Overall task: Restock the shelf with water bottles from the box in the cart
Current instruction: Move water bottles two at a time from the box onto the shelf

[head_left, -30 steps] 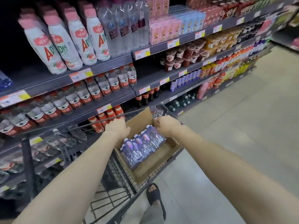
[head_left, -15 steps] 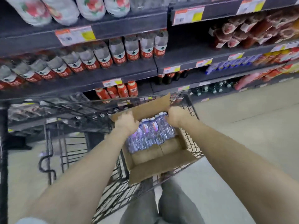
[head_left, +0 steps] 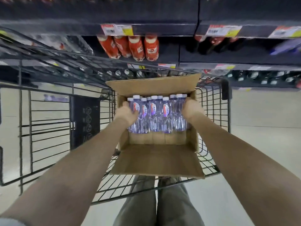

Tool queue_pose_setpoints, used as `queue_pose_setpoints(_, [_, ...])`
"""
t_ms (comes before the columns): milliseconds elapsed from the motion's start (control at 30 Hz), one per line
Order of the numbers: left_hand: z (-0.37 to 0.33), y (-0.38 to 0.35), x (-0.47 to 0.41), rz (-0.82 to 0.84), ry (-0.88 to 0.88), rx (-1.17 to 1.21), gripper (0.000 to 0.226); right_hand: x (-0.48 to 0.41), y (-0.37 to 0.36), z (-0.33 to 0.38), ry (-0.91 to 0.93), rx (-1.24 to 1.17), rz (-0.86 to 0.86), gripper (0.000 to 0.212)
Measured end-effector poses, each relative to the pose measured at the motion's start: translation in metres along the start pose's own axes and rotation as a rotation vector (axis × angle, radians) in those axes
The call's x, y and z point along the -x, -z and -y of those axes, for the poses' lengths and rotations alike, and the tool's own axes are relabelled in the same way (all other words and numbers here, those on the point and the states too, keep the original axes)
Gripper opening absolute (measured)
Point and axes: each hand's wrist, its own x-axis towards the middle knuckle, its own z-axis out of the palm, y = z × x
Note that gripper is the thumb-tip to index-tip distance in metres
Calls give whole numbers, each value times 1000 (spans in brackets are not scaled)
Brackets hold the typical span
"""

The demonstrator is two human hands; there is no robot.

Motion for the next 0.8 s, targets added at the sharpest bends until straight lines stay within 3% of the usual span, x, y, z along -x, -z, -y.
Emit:
queue_pose_setpoints(100, [4, -11, -21, 15, 2, -29, 64, -18, -20, -6, -33, 10, 74, 30])
queue_pose_setpoints(267, [5, -25, -41, -6, -17, -71, 92, -41, -50, -10, -142, -121, 92, 54])
queue_pose_setpoints(433, [4, -35, -45, -109, -5, 111, 84, -45, -64, 0, -194, -238, 21, 87])
queue_pose_setpoints(667, [4, -44, -23, -160, 58, 513, 78, -28, -64, 4, -220, -459, -36, 72])
queue_pose_setpoints(800, [11, -41, -15, -135, -49, 588, 76, -8, -57, 7, -143, -532, -84, 61])
